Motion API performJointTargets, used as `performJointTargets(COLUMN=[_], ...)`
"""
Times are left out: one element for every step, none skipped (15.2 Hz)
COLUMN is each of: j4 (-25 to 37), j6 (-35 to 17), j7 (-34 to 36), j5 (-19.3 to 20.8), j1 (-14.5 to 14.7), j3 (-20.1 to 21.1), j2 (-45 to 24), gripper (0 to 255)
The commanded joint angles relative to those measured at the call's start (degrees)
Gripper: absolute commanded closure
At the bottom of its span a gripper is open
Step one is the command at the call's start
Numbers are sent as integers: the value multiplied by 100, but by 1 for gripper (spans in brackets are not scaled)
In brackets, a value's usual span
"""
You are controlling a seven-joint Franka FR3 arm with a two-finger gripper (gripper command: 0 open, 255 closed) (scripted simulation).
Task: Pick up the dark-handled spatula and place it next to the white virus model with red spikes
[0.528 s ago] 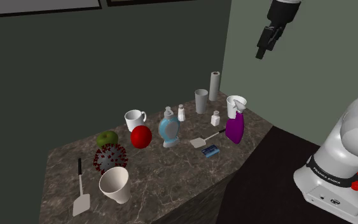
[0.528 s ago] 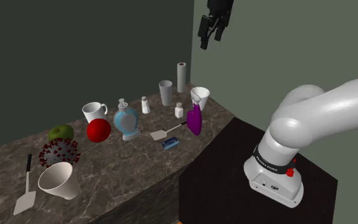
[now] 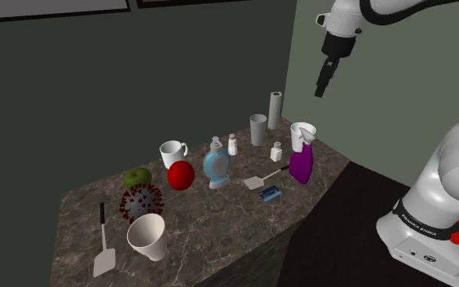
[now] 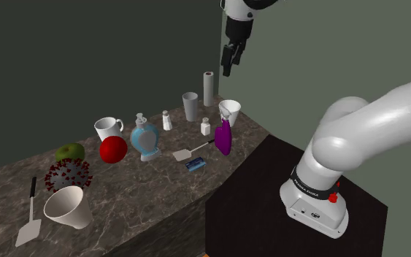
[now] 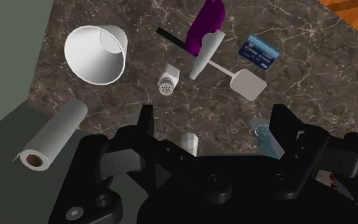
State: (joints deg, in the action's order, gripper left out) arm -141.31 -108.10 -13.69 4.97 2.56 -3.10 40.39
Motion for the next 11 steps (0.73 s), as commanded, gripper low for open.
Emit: performJointTargets(j4=[-182, -253, -318, -376, -428, -474, -513, -547, -574, -595, -610], j6=[-391, -572, -754, -936, -1119, -1301, -1483, -1665, -1846, -2026, -2206], j7=[-379, -557, -735, -914, -1094, -1273, -1452, -1632, -1813, -1994, -2176], j5=[52, 75, 96, 115, 132, 148, 161, 172, 179, 184, 185], j1=[114, 171, 226, 280, 334, 388, 443, 497, 550, 604, 657], j3=[-113, -166, -216, -266, -313, -360, -406, -449, -489, -529, -566], j2=[-257, -398, -545, -699, -860, -1027, -1201, -1381, -1566, -1757, -1953], gripper=[0, 0, 0, 0, 0, 0, 0, 0, 0, 0, 0])
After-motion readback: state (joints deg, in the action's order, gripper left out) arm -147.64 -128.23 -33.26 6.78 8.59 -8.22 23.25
